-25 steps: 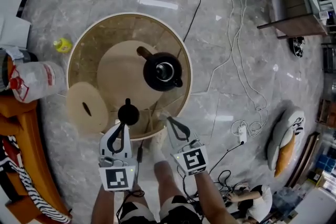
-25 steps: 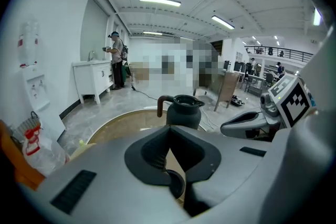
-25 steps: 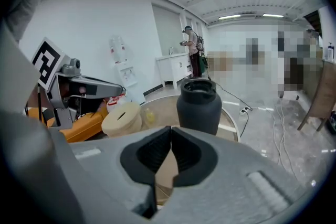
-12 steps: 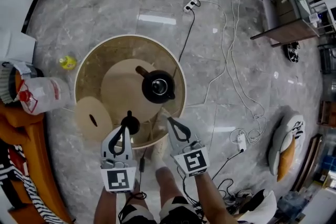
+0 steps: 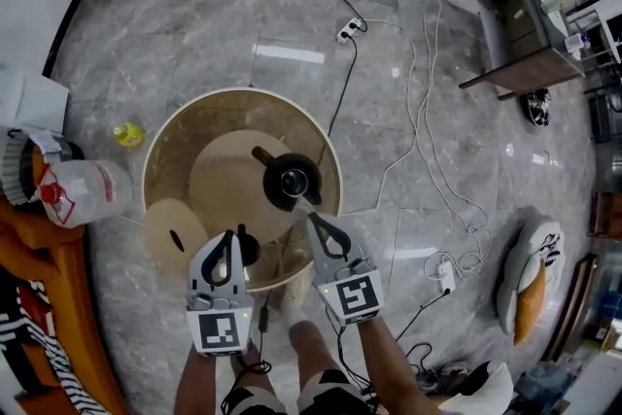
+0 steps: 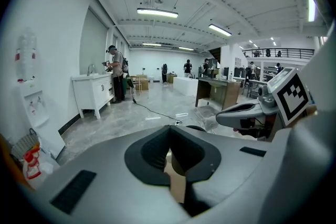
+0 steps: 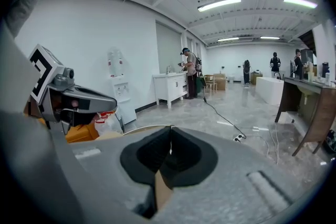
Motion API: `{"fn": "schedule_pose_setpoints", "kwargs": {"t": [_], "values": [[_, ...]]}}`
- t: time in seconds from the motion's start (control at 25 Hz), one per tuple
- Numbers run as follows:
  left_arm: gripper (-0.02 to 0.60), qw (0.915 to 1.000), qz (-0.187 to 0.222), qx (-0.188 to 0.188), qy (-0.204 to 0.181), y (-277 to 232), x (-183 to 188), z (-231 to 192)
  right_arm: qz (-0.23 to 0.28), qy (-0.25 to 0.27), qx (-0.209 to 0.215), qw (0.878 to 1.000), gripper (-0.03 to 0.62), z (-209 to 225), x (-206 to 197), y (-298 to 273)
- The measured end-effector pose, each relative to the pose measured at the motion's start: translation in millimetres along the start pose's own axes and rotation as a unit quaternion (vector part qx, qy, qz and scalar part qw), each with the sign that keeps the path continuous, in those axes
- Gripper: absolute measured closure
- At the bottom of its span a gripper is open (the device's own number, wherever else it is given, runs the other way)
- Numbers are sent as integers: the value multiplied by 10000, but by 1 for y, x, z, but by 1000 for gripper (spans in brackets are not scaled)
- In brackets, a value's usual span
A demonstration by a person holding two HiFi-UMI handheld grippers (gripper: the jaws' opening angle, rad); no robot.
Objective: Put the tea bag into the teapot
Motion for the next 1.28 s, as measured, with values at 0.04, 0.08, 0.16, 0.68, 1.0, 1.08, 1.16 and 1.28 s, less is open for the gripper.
{"fn": "schedule_pose_setpoints", "kwargs": {"t": [0.04,0.08,0.16,0.68,1.0,1.08,1.16,1.28], "values": [[565,10000,5,-1,5,-3,-1,-1,11,22,-4,10000,591,2,1,-4],[565,10000,4,0,20,-7,-2,-2,14,49,-9,10000,591,5,1,-8],[565,10000,-20,9,48,-13,-4,-1,33,77,-15,10000,591,11,0,-17],[565,9994,-200,200,183,-39,-29,-13,-43,30,-1,10000,591,29,-29,-63],[565,9992,-273,197,220,-47,-33,-13,-75,-85,220,9997,483,29,-32,-70],[565,9992,-275,187,205,-47,-33,-14,-63,-105,201,9997,428,28,-33,-71],[565,9993,-276,182,182,-46,-33,-14,-68,-116,187,9997,425,29,-33,-70],[565,9994,-259,181,171,-43,-30,-14,-104,-123,192,9997,425,28,-30,-67]]}}
Point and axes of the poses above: the fingertips, and each gripper's own axes: y backward along the fingers, z to its right, x out of its top, the point moved 7 cm from there along y, backward along the fingers, and after that the axes turned 3 degrees about -z, right-handed, at the moved point
